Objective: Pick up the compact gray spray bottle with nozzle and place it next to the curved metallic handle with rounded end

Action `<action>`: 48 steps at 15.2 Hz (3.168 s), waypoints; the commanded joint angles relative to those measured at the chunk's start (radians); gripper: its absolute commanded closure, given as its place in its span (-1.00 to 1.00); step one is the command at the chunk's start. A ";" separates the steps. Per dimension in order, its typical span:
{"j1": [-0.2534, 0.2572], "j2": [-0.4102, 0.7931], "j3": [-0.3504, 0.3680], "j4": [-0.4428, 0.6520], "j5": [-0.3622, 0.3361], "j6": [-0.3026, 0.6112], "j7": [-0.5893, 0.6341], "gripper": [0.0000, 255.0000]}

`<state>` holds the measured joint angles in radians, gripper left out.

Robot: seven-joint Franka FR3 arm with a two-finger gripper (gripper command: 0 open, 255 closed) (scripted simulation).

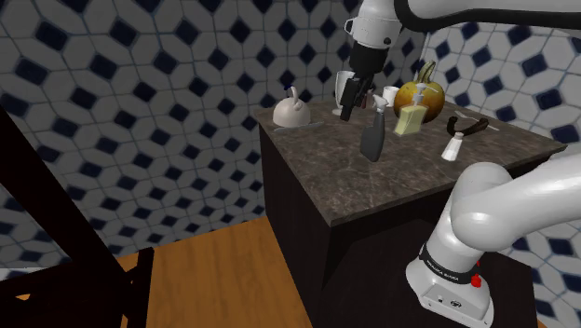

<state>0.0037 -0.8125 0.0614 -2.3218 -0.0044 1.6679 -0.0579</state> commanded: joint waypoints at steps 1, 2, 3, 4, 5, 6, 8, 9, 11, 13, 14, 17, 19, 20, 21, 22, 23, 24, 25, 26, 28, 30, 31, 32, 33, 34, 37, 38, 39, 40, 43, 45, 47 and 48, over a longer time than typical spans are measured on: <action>0.000 0.000 0.000 0.000 0.000 0.000 0.000 -1.00; -0.014 0.039 -0.017 0.022 -0.004 -0.010 0.000 -1.00; -0.028 0.078 -0.034 0.044 -0.008 -0.021 -0.001 -1.00; -0.041 0.117 -0.050 0.067 -0.012 -0.032 -0.001 -1.00; -0.054 0.156 -0.067 0.090 -0.015 -0.044 -0.002 -1.00; -0.066 0.195 -0.084 0.113 -0.018 -0.056 -0.002 -1.00; -0.090 0.271 -0.116 0.159 -0.022 -0.081 -0.003 -1.00; -0.101 0.309 -0.133 0.183 -0.024 -0.094 -0.004 -1.00; -0.124 0.385 -0.165 0.230 -0.027 -0.121 -0.006 -1.00; -0.146 0.461 -0.197 0.278 -0.028 -0.150 -0.008 -1.00; -0.157 0.498 -0.213 0.302 -0.028 -0.164 -0.010 -1.00; -0.191 0.611 -0.260 0.375 -0.025 -0.210 -0.016 -1.00; -0.215 0.685 -0.290 0.424 -0.022 -0.241 -0.021 -1.00; -0.227 0.722 -0.305 0.448 -0.020 -0.257 -0.023 -1.00; -0.240 0.759 -0.320 0.473 -0.018 -0.274 -0.026 -1.00; -0.253 0.797 -0.334 0.498 -0.016 -0.290 -0.029 -1.00; -0.266 0.834 -0.348 0.522 -0.014 -0.307 -0.032 -1.00; -0.280 0.870 -0.361 0.547 -0.011 -0.324 -0.035 -1.00; -0.294 0.907 -0.374 0.572 -0.009 -0.341 -0.038 -1.00; -0.309 0.943 -0.386 0.596 -0.006 -0.358 -0.041 -1.00; -0.308 0.927 -0.385 0.553 -0.010 -0.330 -0.037 -1.00; -0.306 0.913 -0.385 0.512 -0.013 -0.303 -0.034 -1.00; -0.306 0.906 -0.384 0.492 -0.014 -0.290 -0.032 -1.00; -0.305 0.899 -0.384 0.472 -0.016 -0.276 -0.031 -1.00; -0.304 0.893 -0.384 0.453 -0.017 -0.263 -0.029 -1.00; -0.304 0.889 -0.384 0.442 -0.018 -0.255 -0.028 -1.00; -0.304 0.889 -0.384 0.442 -0.018 -0.255 -0.028 -1.00; -0.304 0.889 -0.384 0.442 -0.018 -0.255 -0.028 -1.00; -0.304 0.889 -0.384 0.442 -0.018 -0.255 -0.028 -1.00; -0.304 0.889 -0.384 0.442 -0.018 -0.255 -0.028 -1.00; -0.304 0.889 -0.384 0.442 -0.018 -0.255 -0.028 1.00; -0.304 0.889 -0.384 0.442 -0.018 -0.255 -0.028 1.00; -0.304 0.889 -0.384 0.442 -0.018 -0.255 -0.028 1.00; -0.304 0.889 -0.384 0.442 -0.018 -0.255 -0.028 1.00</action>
<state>-0.3005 0.0764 -0.3225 -1.8799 -0.0226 1.4125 -0.0861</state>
